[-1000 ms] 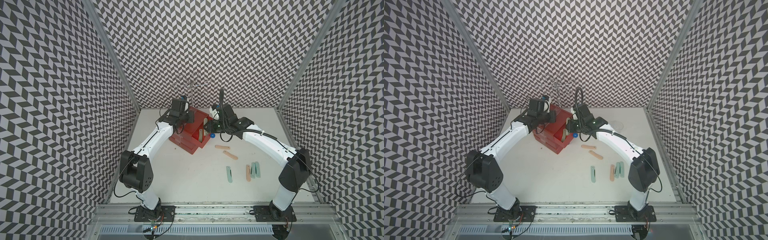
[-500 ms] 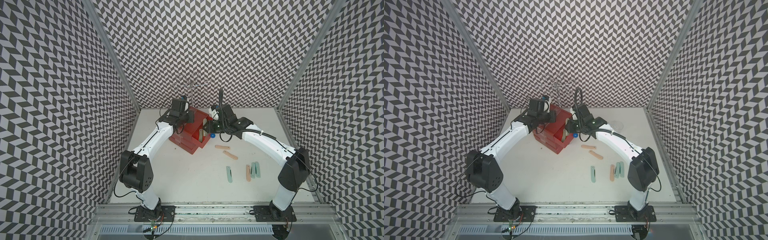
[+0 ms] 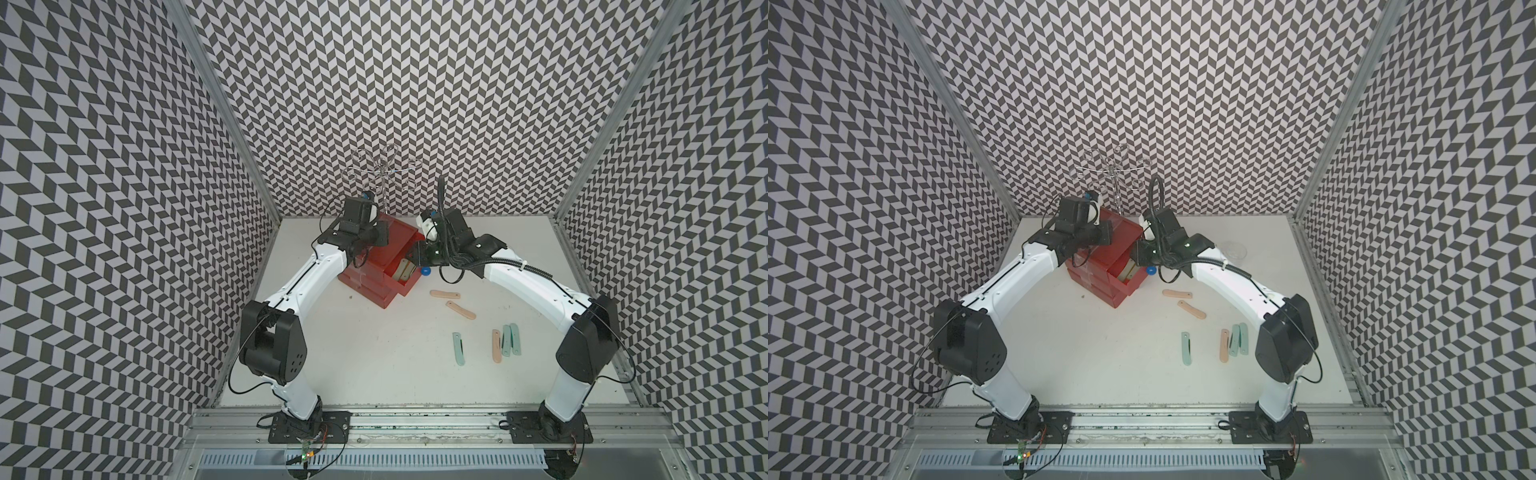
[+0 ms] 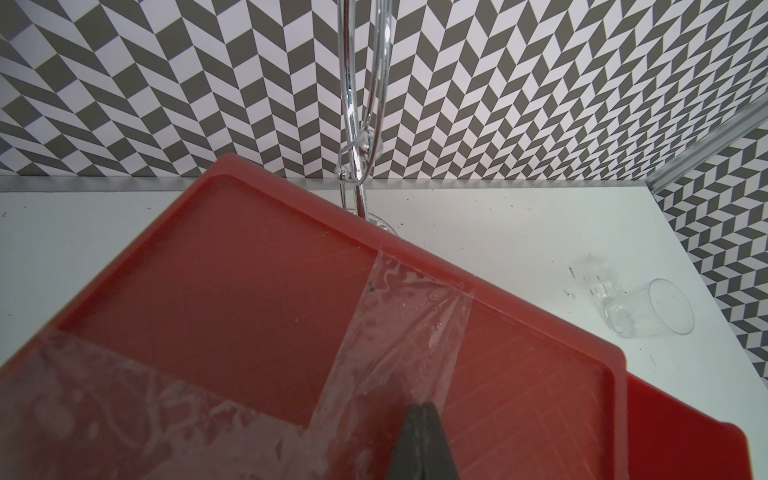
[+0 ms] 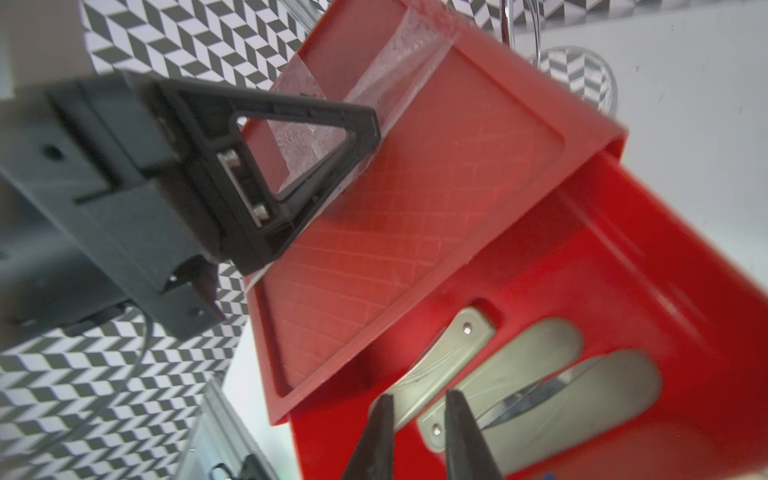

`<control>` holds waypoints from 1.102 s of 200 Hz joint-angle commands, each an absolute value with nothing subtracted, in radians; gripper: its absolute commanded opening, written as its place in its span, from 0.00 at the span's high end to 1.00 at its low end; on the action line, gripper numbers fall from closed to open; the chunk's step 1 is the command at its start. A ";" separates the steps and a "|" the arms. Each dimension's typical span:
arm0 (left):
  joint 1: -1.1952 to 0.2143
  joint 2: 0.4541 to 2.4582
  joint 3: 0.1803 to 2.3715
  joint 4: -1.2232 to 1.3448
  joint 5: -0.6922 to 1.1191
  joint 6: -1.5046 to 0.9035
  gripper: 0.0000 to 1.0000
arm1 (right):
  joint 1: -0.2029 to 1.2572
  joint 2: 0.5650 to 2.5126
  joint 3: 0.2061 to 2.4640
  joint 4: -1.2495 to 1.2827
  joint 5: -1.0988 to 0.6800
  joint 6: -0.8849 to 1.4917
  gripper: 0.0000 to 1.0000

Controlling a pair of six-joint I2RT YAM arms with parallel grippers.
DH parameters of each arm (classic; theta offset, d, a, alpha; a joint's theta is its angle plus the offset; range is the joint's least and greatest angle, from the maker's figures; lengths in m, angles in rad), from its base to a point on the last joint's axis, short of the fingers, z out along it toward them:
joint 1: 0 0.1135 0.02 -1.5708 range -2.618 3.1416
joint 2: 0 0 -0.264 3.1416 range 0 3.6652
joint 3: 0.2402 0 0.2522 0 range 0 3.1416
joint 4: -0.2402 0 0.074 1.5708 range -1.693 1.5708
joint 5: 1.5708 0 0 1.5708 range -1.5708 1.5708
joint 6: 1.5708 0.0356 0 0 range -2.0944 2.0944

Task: Place the fruit knives into the drawer by color
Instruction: Place the fruit knife in the drawer, then close the drawer in the storage box.

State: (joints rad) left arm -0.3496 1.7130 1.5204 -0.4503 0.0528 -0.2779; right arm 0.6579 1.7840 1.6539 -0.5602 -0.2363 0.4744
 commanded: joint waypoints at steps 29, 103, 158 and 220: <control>-0.353 1.803 1.470 -0.649 0.015 -0.266 1.00 | 0.616 1.592 1.544 -0.477 -0.164 0.466 1.00; -0.356 1.802 1.471 -0.652 0.014 -0.268 1.00 | 0.503 1.417 1.236 -0.352 -0.227 0.487 1.00; -0.359 1.803 1.472 -0.653 0.010 -0.266 1.00 | 0.501 1.518 1.232 -0.324 -0.327 0.492 1.00; -0.359 1.805 1.471 -0.653 0.006 -0.266 1.00 | 0.504 1.599 1.252 -0.249 -0.408 0.502 1.00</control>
State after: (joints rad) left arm -0.3557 1.7138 1.5219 -0.4515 0.0368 -0.2779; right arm 0.4992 1.5871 1.2148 -0.3344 -0.3611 0.4976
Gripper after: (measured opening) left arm 0.044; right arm 0.047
